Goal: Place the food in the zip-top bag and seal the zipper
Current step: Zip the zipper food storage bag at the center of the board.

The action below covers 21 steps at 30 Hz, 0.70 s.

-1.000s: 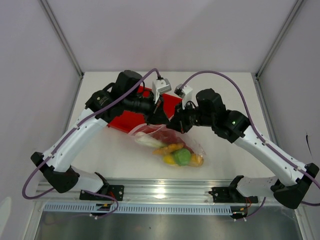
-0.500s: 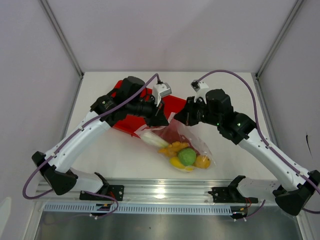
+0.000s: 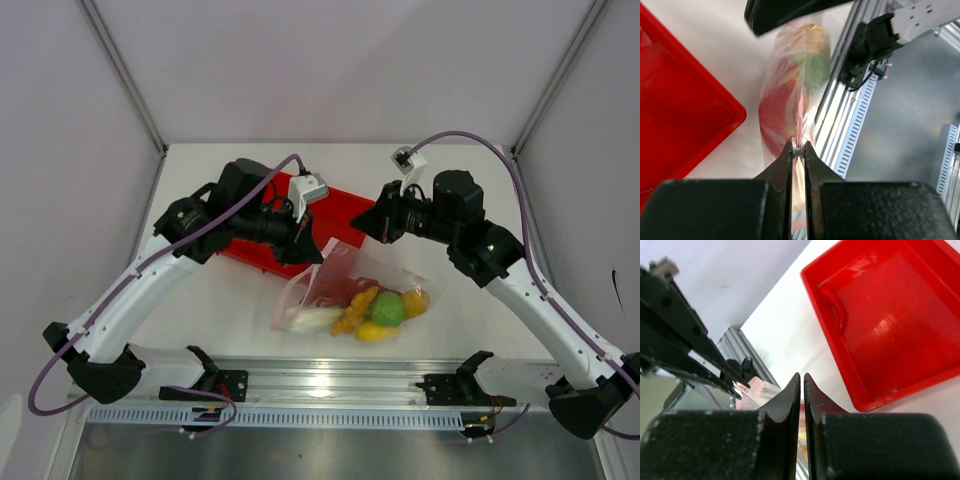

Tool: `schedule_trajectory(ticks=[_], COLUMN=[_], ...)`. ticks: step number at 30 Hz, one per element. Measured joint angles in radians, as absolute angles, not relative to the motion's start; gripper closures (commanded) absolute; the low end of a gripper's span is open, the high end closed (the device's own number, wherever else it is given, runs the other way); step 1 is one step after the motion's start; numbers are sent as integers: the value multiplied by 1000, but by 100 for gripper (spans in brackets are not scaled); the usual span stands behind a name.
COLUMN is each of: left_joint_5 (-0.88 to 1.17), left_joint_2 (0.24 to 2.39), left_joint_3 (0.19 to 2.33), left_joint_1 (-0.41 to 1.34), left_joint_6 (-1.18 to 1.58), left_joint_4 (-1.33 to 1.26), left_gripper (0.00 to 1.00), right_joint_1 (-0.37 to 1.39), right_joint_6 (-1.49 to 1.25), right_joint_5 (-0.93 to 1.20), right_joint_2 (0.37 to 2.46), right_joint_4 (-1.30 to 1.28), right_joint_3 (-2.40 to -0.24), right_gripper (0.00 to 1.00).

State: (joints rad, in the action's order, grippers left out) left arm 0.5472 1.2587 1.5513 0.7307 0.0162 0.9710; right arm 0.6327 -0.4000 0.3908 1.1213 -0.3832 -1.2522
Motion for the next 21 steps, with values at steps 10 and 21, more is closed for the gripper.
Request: schedule_trajectory(ticks=[10, 21], left_joint_5=[621, 680], left_joint_2=[1302, 1349], left_joint_3=[1788, 1843], left_joint_1=[722, 722], left_joint_6=[-27, -52], left_joint_4=[1066, 1140], left_gripper=[99, 99], right_joint_1=[624, 761], right_joint_6=[-320, -467], right_joint_5=[433, 566], right_joint_2=[1089, 1104], right_joint_4=[-473, -354], right_joint_3=[-1288, -1047], right_gripper=[72, 73])
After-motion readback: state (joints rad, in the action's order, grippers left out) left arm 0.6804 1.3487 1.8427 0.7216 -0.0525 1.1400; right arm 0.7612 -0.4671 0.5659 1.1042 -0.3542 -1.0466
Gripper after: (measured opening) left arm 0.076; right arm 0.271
